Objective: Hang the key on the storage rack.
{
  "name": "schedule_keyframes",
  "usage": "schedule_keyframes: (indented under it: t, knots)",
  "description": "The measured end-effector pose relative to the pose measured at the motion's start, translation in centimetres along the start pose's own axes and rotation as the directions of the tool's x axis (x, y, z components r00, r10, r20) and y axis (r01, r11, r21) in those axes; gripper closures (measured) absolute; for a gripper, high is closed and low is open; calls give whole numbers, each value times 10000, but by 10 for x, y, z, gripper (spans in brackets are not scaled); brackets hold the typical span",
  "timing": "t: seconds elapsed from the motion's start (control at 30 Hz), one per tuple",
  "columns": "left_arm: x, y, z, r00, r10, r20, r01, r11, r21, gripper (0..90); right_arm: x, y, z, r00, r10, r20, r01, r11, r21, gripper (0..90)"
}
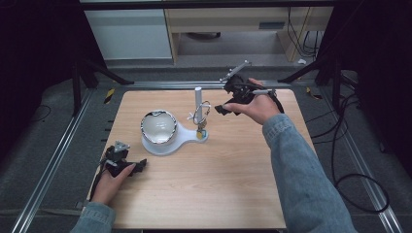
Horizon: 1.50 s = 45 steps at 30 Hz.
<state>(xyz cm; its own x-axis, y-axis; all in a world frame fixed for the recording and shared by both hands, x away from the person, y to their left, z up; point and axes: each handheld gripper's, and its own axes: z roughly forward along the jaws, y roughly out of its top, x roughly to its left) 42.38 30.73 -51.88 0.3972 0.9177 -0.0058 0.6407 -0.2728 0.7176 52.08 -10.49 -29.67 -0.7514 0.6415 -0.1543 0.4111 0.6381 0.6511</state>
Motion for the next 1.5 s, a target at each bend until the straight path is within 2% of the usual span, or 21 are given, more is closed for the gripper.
schedule_keyframes:
  t: [0.1,0.13,0.3,0.67,1.03,1.07,1.5]
  knots:
    - [0,0,0,10000,2,-2,-2,10000,-2,0,1,-4,-1,9998,74,165,-72,9999,-79,76]
    - [0,0,0,10000,-2,-1,2,10000,-3,0,3,-8,-3,9990,45,449,-37,9998,-175,74]
    - [0,0,0,10000,-18,-2,18,10000,-5,0,6,-15,-6,9967,111,800,-89,9996,-271,79]
    - [0,0,0,10000,13,0,-13,10000,9,0,6,-37,-10,9926,160,1201,-143,9998,-146,79]
    - [0,0,0,10000,11,-1,-11,10000,-6,0,3,-71,-11,9866,422,1578,-406,9991,-132,99]
    - [0,0,0,10000,12,-1,-12,10000,-6,0,3,-80,-10,9851,544,1632,-524,9985,-166,98]
    - [1,0,0,10000,46,44,-46,10000,17,0,5,-123,-7,9770,1008,1881,-1025,9947,-10,100]
